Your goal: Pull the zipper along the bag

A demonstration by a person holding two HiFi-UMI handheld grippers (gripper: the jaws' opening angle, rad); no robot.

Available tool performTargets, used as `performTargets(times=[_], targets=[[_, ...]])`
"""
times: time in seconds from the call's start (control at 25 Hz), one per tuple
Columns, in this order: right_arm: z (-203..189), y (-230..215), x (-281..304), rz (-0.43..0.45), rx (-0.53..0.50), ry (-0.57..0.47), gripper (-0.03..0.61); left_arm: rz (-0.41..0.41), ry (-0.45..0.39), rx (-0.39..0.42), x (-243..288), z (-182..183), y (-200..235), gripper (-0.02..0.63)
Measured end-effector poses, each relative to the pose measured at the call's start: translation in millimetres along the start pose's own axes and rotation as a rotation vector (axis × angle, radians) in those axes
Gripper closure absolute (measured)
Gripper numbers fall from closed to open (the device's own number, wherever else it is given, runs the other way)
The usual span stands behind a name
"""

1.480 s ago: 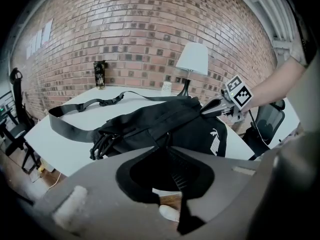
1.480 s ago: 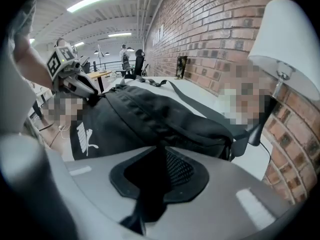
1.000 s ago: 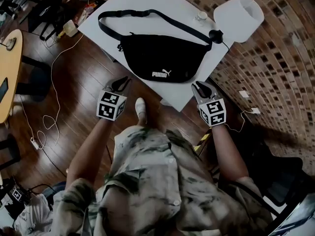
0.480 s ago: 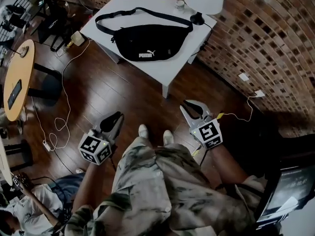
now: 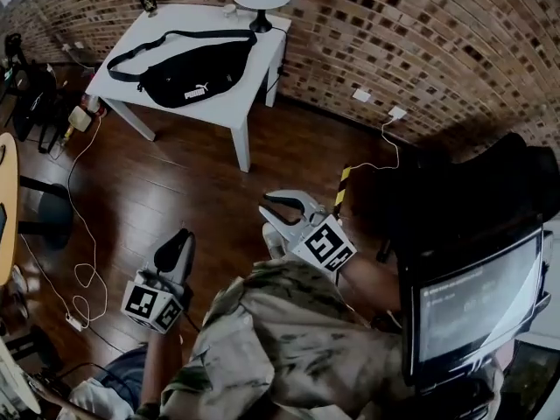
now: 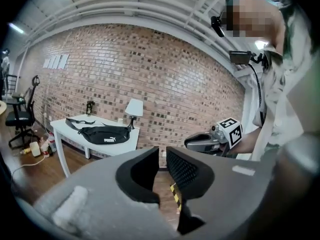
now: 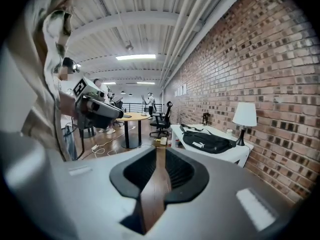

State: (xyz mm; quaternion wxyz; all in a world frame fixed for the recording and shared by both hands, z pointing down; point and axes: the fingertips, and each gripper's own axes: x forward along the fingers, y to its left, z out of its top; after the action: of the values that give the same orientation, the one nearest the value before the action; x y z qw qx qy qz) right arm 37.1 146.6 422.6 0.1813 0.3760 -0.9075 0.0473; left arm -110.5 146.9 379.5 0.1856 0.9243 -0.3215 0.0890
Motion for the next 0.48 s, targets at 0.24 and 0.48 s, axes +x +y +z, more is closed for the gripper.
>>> performTargets(times=[0.24, 0.48], targets=[[10, 110, -36, -0.042, 0.019, 0.01, 0.515, -0.132, -0.034, -0.07, -79, -37, -45, 0.565], [18, 177, -81, -0.063, 0.006, 0.009, 0.515, -0.192, -0.011, -0.027, -118, -64, -87, 0.566]])
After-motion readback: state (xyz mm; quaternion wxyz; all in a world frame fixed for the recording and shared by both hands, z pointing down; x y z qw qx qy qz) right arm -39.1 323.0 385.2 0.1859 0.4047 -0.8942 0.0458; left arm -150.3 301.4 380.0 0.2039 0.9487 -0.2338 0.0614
